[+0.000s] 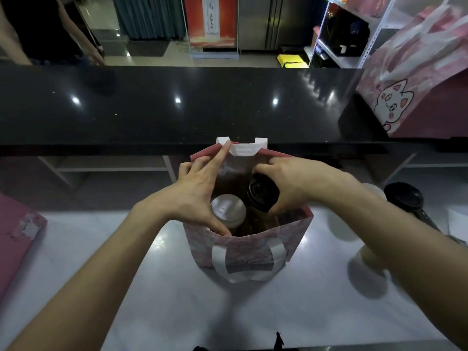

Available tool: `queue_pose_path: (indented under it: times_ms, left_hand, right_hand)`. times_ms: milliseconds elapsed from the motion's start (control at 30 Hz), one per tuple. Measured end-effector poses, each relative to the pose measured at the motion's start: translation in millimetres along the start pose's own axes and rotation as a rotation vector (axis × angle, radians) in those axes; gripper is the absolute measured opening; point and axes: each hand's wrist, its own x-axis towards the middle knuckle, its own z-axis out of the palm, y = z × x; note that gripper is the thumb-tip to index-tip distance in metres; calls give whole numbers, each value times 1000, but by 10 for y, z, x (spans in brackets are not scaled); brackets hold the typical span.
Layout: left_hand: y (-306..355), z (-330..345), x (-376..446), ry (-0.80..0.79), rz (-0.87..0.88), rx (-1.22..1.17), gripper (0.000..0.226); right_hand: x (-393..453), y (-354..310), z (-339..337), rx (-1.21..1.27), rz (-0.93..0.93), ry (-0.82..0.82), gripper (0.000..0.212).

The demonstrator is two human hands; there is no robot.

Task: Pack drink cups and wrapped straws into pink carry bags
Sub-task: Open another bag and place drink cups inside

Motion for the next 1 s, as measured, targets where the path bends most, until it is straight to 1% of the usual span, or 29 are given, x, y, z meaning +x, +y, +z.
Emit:
queue_pose_path:
  times_ms: [167,300,500,633,767,867,1000]
  left_hand:
    - [21,-3,11,-19,-10,4,176]
    - [20,0,0,-19,-20,-6,177]
    - [32,19,20,-16,-13,-10,178]
    - [35,31,17,-10,-6,-16,178]
    - [49,46,25,-1,7,-10,178]
    - [29,56,28,14,17,-4,177]
    - [44,88,6,35,31,18,172]
  right_hand:
    - [116,-109,116,-186,-30,-22,99]
    - [155,-145,175,-247,-74,-48,93]
    - [164,-160,125,-228,-35,-156,90]
    - [157,-202,188,-226,-57,-173,86]
    - [190,-214,297,-160,-74,-184,80]
    - [212,-192,311,-87,-68,-211,80]
    - [205,-193,332,-107,-81,-200,82]
